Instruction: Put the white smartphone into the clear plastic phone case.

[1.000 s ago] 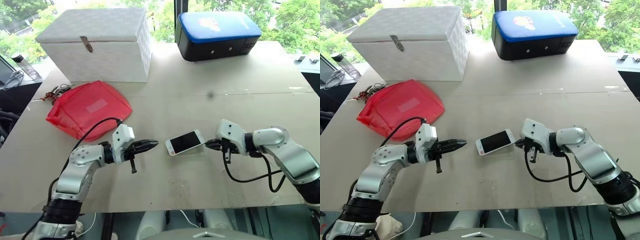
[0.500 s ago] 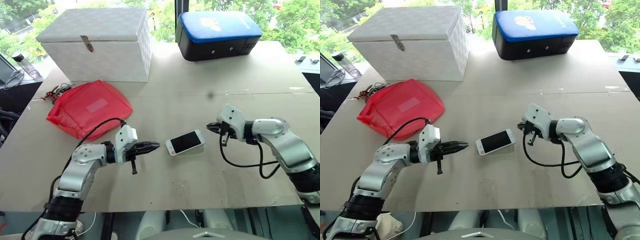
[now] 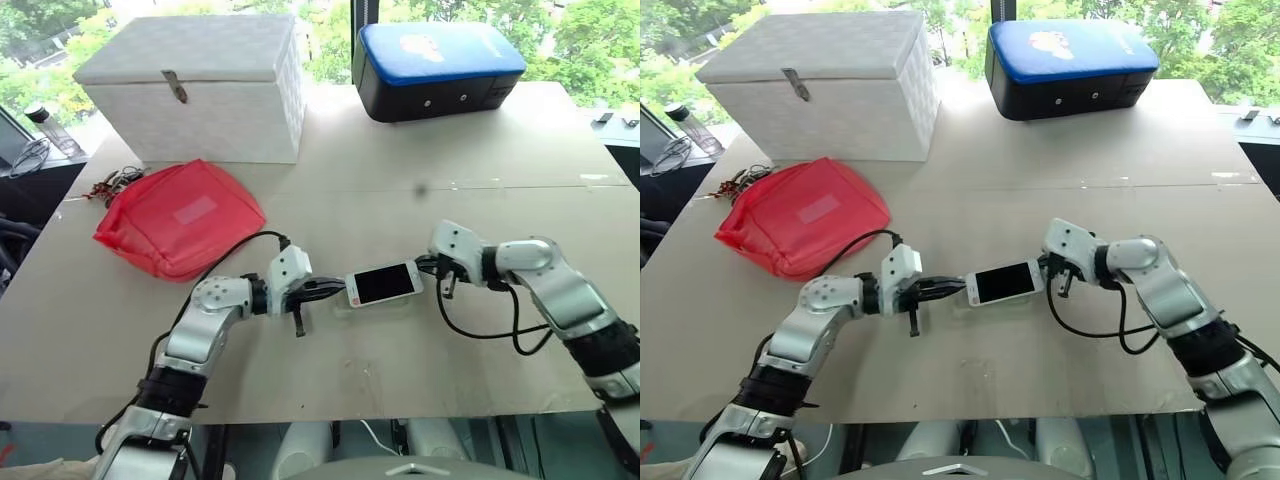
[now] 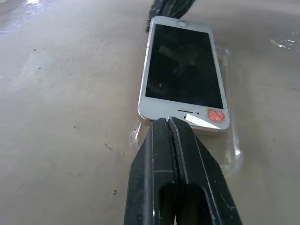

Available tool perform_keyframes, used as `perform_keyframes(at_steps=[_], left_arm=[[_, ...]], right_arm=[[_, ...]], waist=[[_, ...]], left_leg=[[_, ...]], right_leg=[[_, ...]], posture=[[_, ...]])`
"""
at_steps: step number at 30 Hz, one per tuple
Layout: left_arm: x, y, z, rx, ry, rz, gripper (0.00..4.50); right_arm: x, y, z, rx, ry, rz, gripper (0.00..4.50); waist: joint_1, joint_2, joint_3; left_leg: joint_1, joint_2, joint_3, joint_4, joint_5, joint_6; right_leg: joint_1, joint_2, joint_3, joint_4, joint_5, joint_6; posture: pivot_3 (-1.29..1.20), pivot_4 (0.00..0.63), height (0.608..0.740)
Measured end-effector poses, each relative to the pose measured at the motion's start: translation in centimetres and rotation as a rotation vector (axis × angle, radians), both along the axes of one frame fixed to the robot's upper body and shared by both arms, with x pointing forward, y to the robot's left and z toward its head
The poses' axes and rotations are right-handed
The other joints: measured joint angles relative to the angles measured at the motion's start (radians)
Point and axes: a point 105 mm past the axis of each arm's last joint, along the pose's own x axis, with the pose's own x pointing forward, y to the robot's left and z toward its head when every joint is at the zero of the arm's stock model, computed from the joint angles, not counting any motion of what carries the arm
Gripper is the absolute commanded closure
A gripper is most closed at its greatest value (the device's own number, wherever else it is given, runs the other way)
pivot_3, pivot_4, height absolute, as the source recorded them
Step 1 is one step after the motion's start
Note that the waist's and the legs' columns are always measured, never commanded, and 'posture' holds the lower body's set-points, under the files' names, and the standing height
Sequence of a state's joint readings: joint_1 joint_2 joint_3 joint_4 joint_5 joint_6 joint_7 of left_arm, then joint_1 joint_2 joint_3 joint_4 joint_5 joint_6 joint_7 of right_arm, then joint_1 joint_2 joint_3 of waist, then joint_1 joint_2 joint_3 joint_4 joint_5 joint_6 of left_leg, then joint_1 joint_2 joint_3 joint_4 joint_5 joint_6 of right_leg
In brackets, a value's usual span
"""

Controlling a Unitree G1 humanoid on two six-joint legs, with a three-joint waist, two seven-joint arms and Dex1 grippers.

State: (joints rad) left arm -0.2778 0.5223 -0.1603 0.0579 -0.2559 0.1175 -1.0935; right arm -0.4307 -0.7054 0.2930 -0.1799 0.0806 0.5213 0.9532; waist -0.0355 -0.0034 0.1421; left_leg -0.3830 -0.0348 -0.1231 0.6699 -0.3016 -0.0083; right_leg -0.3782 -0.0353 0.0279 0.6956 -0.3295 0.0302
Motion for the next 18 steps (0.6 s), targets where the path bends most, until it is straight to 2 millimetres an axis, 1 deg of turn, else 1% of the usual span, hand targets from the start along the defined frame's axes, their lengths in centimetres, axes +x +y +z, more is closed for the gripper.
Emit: perform_keyframes(at_steps=[3, 4, 6, 8, 11, 12, 14, 16, 17, 18], left_arm=[[0.1, -0.3, 0.0, 0.000, -0.008, -0.015, 4.50], [0.1, -0.2, 0.0, 0.004, -0.010, -0.020, 4.50], [0.2, -0.2, 0.0, 0.005, -0.014, -0.023, 4.50], [0.2, -0.1, -0.1, 0.009, -0.015, -0.027, 4.50], [0.0, -0.1, -0.1, 0.005, -0.008, -0.040, 4.50], [0.0, -0.1, 0.0, -0.005, 0.001, -0.041, 4.50], [-0.2, 0.1, 0.8, -0.041, 0.008, -0.039, 4.50], [-0.7, 1.1, 2.0, -0.070, 0.005, -0.033, 4.50], [-1.0, 1.9, 2.7, -0.082, 0.001, -0.017, 4.50], [-1.1, 2.4, 3.1, -0.086, -0.003, -0.006, 4.50]], right_arm=[[-1.5, -0.5, 0.0, 0.007, 0.013, -0.003, 4.48], [-2.6, -0.4, 0.0, 0.011, 0.029, 0.010, 4.48], [-3.3, -0.3, 0.0, 0.019, 0.040, 0.020, 4.48], [-3.5, -0.2, 0.0, 0.018, 0.039, 0.023, 4.48], [-3.2, -0.3, 0.2, 0.014, 0.016, -0.002, 4.48], [-2.9, -0.6, 0.2, 0.001, -0.006, -0.024, 4.48], [-1.3, -1.8, 0.4, -0.020, -0.047, -0.110, 4.48], [-0.3, -3.0, 1.0, -0.018, -0.073, -0.174, 4.48], [0.1, -3.7, 1.5, -0.019, -0.084, -0.198, 4.48], [0.2, -4.0, 1.7, -0.019, -0.090, -0.207, 4.48]], waist=[[-0.002, 0.000, 0.000], [-0.001, 0.000, 0.000], [-0.005, 0.000, 0.000], [-0.005, 0.000, 0.000], [-0.003, 0.000, 0.000], [-0.003, 0.000, 0.000], [-0.004, 0.000, 0.000], [-0.006, -0.001, 0.000], [-0.006, 0.000, 0.000], [-0.005, 0.000, 0.000]], left_leg=[[0.000, 0.000, 0.000, 0.000, 0.000, 0.000], [0.000, 0.000, 0.000, 0.000, 0.000, 0.000], [0.001, 0.000, 0.001, 0.000, 0.000, 0.000], [0.001, 0.000, 0.001, 0.000, 0.000, 0.000], [0.001, 0.000, 0.000, 0.000, 0.000, 0.000], [0.001, 0.000, 0.000, 0.000, 0.000, 0.000], [0.001, 0.000, 0.001, 0.001, 0.000, 0.000], [0.001, 0.000, 0.001, 0.000, 0.000, 0.000], [0.001, 0.001, 0.001, -0.001, 0.000, 0.000], [0.001, 0.001, 0.001, -0.001, 0.000, 0.000]], right_leg=[[0.000, 0.000, 0.000, 0.000, 0.000, 0.000], [0.000, 0.000, 0.000, 0.000, 0.000, 0.000], [0.000, 0.000, 0.001, 0.000, 0.000, 0.000], [0.001, 0.000, 0.001, 0.001, 0.000, 0.000], [0.001, 0.000, 0.000, 0.001, 0.000, 0.000], [0.001, 0.000, 0.000, 0.001, 0.000, 0.000], [0.000, 0.000, 0.001, 0.001, 0.000, 0.000], [0.000, 0.000, 0.001, 0.001, 0.000, 0.000], [0.000, 0.000, 0.001, 0.000, 0.000, 0.000], [0.000, 0.001, 0.001, 0.000, 0.000, 0.000]], posture=[[0.00, 0.150, 0.740], [0.00, 0.150, 0.740], [0.00, 0.150, 0.740], [0.00, 0.150, 0.740], [0.00, 0.150, 0.740], [0.00, 0.150, 0.740], [0.00, 0.150, 0.740], [0.00, 0.150, 0.740], [0.00, 0.150, 0.740], [0.00, 0.150, 0.740]])
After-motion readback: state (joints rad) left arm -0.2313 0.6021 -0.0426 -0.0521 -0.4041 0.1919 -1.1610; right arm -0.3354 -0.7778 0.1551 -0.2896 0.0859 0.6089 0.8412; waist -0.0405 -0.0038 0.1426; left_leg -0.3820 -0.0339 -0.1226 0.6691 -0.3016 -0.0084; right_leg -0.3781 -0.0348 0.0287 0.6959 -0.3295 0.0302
